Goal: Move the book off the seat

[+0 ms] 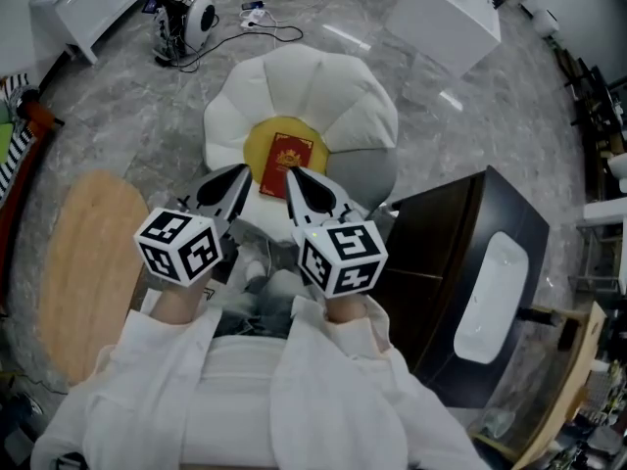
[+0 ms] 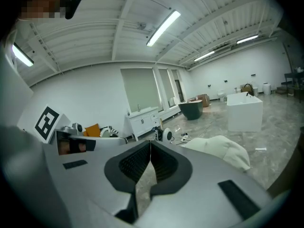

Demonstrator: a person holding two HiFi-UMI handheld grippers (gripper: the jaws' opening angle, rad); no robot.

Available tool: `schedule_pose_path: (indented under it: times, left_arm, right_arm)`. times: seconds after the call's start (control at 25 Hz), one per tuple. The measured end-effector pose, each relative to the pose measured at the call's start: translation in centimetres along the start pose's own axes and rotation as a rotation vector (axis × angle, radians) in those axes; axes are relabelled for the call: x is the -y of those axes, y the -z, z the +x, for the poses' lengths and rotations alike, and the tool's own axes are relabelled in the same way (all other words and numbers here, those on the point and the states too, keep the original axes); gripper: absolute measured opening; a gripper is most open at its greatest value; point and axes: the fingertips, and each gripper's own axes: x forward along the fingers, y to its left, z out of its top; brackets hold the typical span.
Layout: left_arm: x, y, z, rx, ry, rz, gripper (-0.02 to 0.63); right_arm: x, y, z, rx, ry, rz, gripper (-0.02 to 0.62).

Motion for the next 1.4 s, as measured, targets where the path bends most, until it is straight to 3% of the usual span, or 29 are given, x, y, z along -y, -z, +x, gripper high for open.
schedule_pose_path:
  times: [0.4,0.76,1.4]
  left_arm:
    - [-1.0,0.7,4.6,-0.004,-0.011,-0.044,0.006]
    - [-3.3,3.2,10.0,-0.013,-0.066,-0.104,0.006]
    - [-10.5,15.2,15.7,-0.157,-0.117,-0.16,0.006]
  right_arm:
    - [4.9,1.4,2.1,-0.056,0.012,0.066,0.012]
    - [7.6,4.6,6.0,-0.137,-0.08,0.069,0.012]
    - [14.6,15.2,12.1,-0.249,-0.045,0.133,0.012]
